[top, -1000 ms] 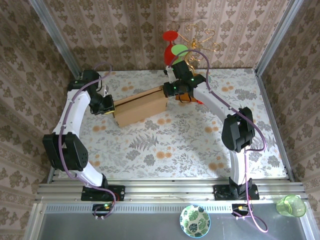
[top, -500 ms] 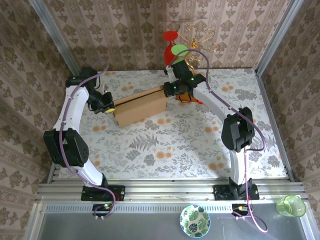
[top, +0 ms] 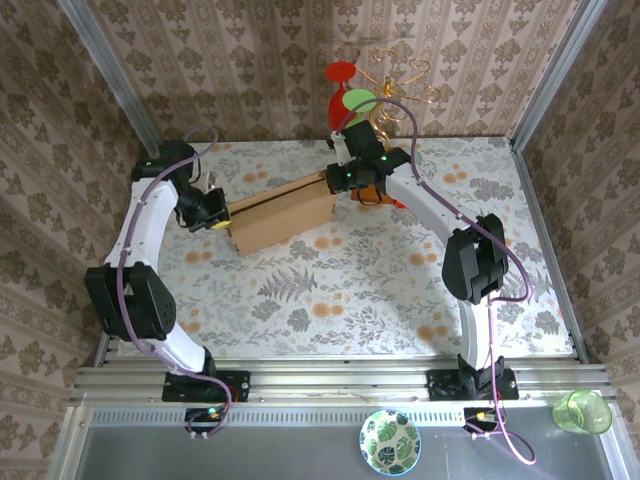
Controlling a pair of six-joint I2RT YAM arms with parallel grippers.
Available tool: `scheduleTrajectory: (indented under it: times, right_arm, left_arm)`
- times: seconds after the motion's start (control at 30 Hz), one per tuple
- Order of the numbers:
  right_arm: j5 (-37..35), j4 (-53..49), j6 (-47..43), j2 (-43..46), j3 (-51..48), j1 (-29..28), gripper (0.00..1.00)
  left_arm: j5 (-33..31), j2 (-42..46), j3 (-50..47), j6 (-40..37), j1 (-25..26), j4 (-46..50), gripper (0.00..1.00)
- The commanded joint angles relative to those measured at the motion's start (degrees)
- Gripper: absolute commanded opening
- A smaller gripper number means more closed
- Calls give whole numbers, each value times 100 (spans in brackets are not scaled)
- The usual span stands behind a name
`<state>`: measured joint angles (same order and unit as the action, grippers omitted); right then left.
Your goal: Fold the paper box
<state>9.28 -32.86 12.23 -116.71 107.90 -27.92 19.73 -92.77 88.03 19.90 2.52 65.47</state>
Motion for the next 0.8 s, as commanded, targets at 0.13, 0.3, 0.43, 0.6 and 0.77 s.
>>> scheduleTrajectory:
  times: [0.13,0.3,0.43,0.6,0.77]
  right_arm:
    - [-163,96,61,-11,-733,-84,0]
    - [-188,568,16,113,-1069,-82,0]
    - [-224,824,-19,174,-1294,-83,0]
    - [-225,1117,-54,240,-1524,-84,0]
    - [-242,1425,-105,329,-1793,-82,0]
  left_arm:
    - [-141,116,-441,-18,70,-343,0]
    - [-322,327,-737,-137,112,-653,0]
    - [-423,412,-913,-224,147,-800,0]
    - [-458,555,-1234,-205,178,-1077,0]
    - [-491,690,-1476,-241,218,-1366,0]
